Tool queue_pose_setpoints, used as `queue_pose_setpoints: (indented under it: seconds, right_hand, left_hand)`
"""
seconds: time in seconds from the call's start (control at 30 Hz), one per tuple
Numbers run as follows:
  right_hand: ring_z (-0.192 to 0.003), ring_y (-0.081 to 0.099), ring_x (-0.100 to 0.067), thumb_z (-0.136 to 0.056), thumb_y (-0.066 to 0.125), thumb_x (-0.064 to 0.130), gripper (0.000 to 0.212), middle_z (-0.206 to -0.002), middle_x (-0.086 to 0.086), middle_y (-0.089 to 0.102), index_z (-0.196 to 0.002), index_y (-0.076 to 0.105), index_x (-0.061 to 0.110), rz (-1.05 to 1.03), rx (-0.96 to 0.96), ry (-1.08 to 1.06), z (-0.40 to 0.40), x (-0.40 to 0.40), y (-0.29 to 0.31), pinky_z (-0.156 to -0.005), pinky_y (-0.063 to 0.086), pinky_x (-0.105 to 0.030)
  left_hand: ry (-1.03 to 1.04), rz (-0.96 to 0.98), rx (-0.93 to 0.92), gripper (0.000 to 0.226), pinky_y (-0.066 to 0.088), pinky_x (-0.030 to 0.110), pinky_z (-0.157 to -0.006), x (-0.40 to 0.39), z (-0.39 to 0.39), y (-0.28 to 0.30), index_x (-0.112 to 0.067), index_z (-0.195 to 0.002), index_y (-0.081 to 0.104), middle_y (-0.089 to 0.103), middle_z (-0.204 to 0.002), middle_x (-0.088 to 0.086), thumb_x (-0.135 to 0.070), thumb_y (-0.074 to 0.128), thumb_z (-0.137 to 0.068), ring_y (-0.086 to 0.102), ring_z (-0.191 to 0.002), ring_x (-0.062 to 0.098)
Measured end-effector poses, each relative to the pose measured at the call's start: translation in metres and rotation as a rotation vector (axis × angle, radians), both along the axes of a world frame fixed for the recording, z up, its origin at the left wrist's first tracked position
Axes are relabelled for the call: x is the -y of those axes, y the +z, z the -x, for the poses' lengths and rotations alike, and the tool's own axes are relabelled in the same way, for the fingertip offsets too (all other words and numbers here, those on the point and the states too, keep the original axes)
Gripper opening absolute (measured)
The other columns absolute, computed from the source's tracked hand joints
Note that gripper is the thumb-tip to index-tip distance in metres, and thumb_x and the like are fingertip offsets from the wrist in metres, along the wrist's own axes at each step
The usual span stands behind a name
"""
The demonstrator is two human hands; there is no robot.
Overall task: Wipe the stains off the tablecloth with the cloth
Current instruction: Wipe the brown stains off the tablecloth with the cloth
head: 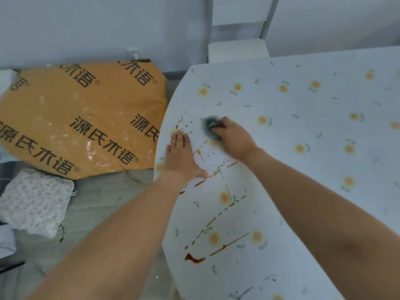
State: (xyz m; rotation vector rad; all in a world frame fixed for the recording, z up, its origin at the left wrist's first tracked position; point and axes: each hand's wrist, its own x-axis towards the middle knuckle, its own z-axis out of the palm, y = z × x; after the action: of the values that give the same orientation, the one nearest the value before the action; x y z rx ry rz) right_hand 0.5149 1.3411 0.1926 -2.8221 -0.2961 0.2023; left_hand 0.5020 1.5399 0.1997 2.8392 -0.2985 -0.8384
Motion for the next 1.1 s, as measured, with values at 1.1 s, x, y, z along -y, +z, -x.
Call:
queue_pose_setpoints:
  seconds: [1.1]
  right_hand:
    - [-0.096, 0.056, -0.036, -0.087, 0.046, 0.003, 0.039, -0.131, -0.010, 0.043, -0.122, 0.061, 0.010, -0.176, -0.018, -0.701, 0.158, 0.018, 0.006, -0.082, 0.049, -0.037]
  left_hand:
    - [0.198, -0.050, -0.060, 0.150, 0.004, 0.052, -0.123, 0.009, 0.164, 0.011, -0.011, -0.158, -0.011, -0.024, -0.163, 0.008, -0.058, 0.089, -0.056, -0.021, -0.150, 0.027]
